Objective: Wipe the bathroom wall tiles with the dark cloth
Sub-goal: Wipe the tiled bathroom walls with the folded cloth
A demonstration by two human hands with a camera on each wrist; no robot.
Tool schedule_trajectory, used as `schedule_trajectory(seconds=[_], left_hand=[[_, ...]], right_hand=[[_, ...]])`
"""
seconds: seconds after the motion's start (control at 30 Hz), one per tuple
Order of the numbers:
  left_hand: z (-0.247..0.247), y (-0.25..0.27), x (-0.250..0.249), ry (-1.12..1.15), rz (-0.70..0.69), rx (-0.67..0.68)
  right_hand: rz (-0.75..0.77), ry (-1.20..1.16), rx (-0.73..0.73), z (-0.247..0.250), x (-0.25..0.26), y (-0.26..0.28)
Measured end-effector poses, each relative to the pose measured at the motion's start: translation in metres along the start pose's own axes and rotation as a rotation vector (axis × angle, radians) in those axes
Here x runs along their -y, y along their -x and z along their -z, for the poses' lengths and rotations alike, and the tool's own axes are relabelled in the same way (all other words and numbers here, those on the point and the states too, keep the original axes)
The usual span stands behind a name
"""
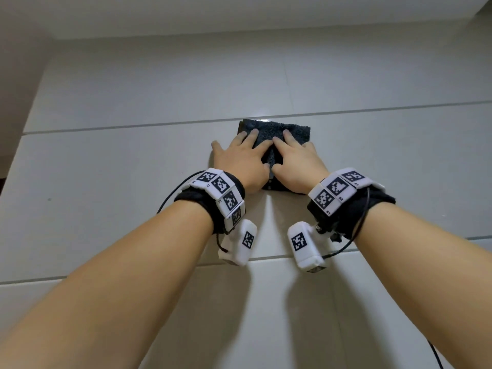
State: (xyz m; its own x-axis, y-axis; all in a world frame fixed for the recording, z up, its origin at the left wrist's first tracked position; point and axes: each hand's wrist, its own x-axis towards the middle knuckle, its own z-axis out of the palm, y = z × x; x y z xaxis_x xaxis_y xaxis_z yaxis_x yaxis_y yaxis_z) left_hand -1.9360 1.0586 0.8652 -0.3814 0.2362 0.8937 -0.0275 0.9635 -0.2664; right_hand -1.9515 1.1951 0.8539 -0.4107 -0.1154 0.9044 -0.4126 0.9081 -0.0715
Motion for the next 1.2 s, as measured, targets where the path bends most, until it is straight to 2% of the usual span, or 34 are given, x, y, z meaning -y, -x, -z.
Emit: schedule_trajectory(seconds=[0.2, 0.43, 0.73, 1.0, 1.2], left_hand=[[0.012, -0.022, 0.011, 0.016, 0.016, -0.006], [-0.001, -0.005, 0.01, 0.043, 0.047, -0.026], [-0.009, 0.023, 0.031, 0.007, 0.038, -0.006], [-0.02, 0.045, 0.072, -0.011, 0.023, 0.007], [-0.028, 0.072, 0.134, -0.005, 0.014, -0.011]], right_hand=[[-0.031, 0.063, 0.015, 0.02, 0.016, -0.023], [0.008, 0.065, 0.019, 0.01, 0.012, -0.014], [0.004, 0.025, 0.048, -0.007, 0.035, 0.004], [0.0, 0.046, 0.019, -0.028, 0.075, 0.007], [0.021, 0.05, -0.016, -0.053, 0.132, 0.011]])
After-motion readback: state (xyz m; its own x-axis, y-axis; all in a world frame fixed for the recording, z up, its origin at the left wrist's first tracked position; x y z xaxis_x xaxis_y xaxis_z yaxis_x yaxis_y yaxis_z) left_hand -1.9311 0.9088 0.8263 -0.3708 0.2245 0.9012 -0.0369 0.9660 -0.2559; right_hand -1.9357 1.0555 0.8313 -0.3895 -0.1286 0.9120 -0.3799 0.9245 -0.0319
